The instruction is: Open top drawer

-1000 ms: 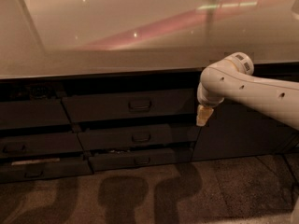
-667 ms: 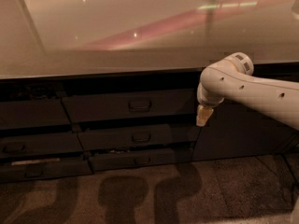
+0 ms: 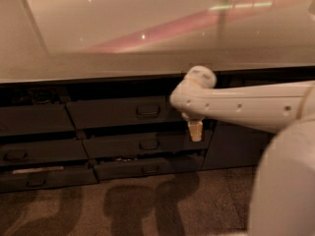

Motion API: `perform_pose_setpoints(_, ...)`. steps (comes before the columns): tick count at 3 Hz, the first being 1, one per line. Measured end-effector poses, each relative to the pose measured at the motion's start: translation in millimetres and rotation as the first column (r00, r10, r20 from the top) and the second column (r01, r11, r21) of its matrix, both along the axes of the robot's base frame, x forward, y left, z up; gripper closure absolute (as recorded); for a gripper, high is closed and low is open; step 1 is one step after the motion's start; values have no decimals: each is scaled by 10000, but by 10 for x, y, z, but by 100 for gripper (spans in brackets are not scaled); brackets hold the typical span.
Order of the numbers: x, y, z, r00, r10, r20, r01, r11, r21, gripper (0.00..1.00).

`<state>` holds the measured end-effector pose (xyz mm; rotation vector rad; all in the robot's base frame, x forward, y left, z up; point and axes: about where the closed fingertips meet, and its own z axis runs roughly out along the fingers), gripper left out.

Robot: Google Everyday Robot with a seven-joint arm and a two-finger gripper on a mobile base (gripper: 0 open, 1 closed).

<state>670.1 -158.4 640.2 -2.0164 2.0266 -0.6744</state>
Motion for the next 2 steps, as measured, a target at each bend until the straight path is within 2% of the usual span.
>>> perform_pose_setpoints(1, 46, 34, 9, 9997, 228, 119, -224, 9993, -311, 0)
perform_pose_setpoints(2, 45, 34, 9, 9997, 228, 118, -224, 9993, -310, 0)
